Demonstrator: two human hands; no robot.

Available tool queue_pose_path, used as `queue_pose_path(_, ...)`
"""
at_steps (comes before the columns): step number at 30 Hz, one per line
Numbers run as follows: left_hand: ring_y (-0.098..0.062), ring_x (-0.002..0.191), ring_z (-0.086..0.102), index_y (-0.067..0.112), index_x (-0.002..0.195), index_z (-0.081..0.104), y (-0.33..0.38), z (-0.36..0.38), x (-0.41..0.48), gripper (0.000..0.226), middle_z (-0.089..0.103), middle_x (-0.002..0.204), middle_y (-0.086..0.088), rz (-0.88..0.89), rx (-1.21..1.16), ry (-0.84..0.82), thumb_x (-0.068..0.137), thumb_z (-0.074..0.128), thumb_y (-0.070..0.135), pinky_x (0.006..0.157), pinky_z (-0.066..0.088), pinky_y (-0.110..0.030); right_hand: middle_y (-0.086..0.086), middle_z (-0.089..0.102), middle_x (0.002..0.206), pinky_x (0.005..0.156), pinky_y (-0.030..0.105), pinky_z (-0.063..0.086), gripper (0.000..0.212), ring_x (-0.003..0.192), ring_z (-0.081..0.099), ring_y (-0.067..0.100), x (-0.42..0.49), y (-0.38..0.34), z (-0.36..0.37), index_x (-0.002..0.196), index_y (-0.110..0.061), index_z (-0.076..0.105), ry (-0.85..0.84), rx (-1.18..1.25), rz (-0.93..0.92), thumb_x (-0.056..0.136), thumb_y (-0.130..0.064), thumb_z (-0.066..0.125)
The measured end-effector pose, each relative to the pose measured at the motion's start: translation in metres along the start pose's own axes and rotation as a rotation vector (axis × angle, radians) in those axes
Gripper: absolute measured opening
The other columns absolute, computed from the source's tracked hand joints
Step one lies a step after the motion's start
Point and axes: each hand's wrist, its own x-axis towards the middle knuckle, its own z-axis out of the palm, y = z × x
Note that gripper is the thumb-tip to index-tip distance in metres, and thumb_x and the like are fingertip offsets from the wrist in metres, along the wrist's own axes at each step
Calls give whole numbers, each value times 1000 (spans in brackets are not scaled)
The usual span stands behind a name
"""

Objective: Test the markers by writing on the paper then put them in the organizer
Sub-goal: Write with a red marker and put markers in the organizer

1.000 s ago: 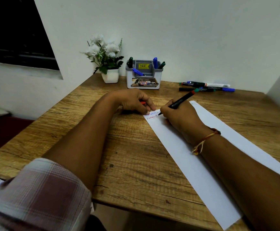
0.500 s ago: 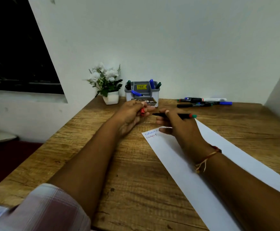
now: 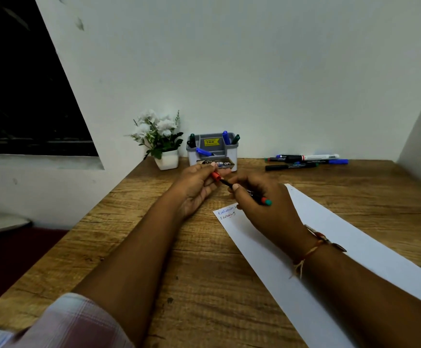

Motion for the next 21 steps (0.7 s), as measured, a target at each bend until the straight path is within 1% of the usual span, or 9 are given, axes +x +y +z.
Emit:
queue_pose_path(2,-23,100,72,-9,132,46,0,0,-1,38,73,104,-22,-3,8,-5,101,52,12,94,55,-35,-18,71,92,76,29,62,21,86,70,8,0,2,0,111,-26,73,-11,-21,-2,95,-28,60)
queue_pose_path(4,-23,99,73,-6,128,49,0,0,-2,33,74,103,-21,-3,5,-11,100,53,13,92,56,-34,-18,71,94,78,16,56,19,94,68,3,0,3,0,113,-31,70,-28,-37,-7,97,-22,64)
queue_pose_path(6,-23,100,72,-4,123,51,0,0,-1,29,73,103,-22,0,-17,-9,100,54,13,95,55,-35,-13,74,96,77,12,55,24,95,68,0,0,2,-1,112,-35,63,-45,-31,14,97,-18,67)
queue_pose_path(9,-24,98,73,-6,123,52,1,1,-2,31,73,102,-23,4,-37,-9,100,55,14,89,58,-34,-19,70,96,75,2,48,22,94,64,-15,-1,1,-1,111,-26,60,-62,-15,50,95,-16,70)
queue_pose_path(10,-24,96,73,-6,123,51,1,1,-3,32,74,101,-22,6,-40,-12,99,55,14,85,60,-33,-18,69,97,75,2,48,21,95,64,-16,-1,2,-1,112,-21,61,-62,-24,46,94,-15,71)
queue_pose_path(12,-23,93,74,-4,120,52,1,2,-4,29,75,97,-20,9,-37,-23,99,56,15,81,61,-31,-12,70,98,77,5,50,22,95,66,-8,-1,2,-1,112,-16,63,-57,-57,24,93,-15,72)
queue_pose_path(16,-23,93,74,0,117,50,1,4,-5,27,75,98,-20,20,-41,-27,98,57,18,81,61,-32,-6,71,100,78,7,51,22,87,65,-3,-1,1,-1,112,-16,64,-55,-103,-2,93,-14,73)
queue_pose_path(18,-24,95,73,1,117,49,1,4,-4,27,74,100,-21,26,-47,-27,98,57,19,82,61,-33,-3,72,103,79,12,53,23,89,65,2,0,2,-2,113,-16,64,-62,-122,-18,93,-14,73)
queue_pose_path(21,-25,100,72,1,120,49,0,4,-4,29,73,103,-22,29,-51,-29,98,57,18,89,58,-36,1,73,107,82,22,57,24,95,66,8,0,2,-1,116,-14,65,-55,-153,-46,93,-14,73)
